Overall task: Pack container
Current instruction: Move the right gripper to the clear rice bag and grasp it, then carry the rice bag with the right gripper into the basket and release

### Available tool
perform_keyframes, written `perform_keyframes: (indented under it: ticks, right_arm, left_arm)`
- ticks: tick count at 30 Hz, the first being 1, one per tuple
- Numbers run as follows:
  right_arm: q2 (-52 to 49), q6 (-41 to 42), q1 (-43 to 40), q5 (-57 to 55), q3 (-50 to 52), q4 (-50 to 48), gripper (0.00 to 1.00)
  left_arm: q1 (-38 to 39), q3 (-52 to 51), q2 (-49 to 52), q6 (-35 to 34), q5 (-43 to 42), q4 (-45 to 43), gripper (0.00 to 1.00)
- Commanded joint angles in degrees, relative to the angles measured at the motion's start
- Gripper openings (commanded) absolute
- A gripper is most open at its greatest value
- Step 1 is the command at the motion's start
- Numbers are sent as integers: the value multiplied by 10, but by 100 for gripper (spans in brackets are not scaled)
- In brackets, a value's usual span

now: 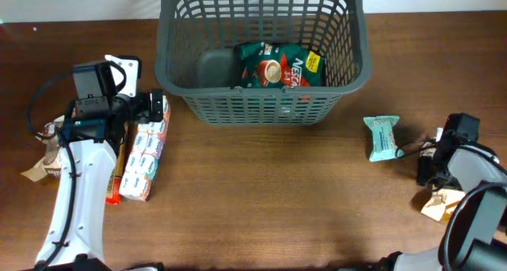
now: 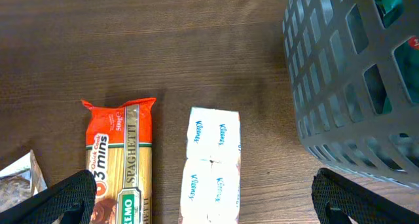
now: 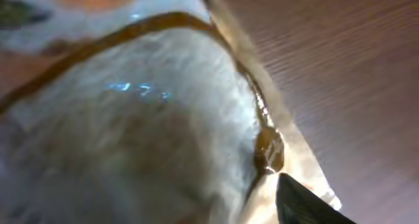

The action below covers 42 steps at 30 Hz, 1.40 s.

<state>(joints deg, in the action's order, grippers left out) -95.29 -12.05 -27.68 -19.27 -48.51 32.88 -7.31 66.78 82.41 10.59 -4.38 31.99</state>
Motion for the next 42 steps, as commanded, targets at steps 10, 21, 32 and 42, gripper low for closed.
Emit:
perform_keyframes:
  ticks: [10,21,32,42]
  right_arm:
    - [-69,98,-7,36,-28,17,4]
    - [14,156,-7,144,-373,261,4]
    - [39,74,114,348,-815,427,4]
    - [7,-174,389,351,-864,370,4]
  left_arm:
    - [-3,10,3,-7,-8,1,99]
    - [-3,10,3,-7,-8,0,99]
    - [-3,10,3,-7,-8,0,99]
    - [-3,10,3,-7,-8,1,99]
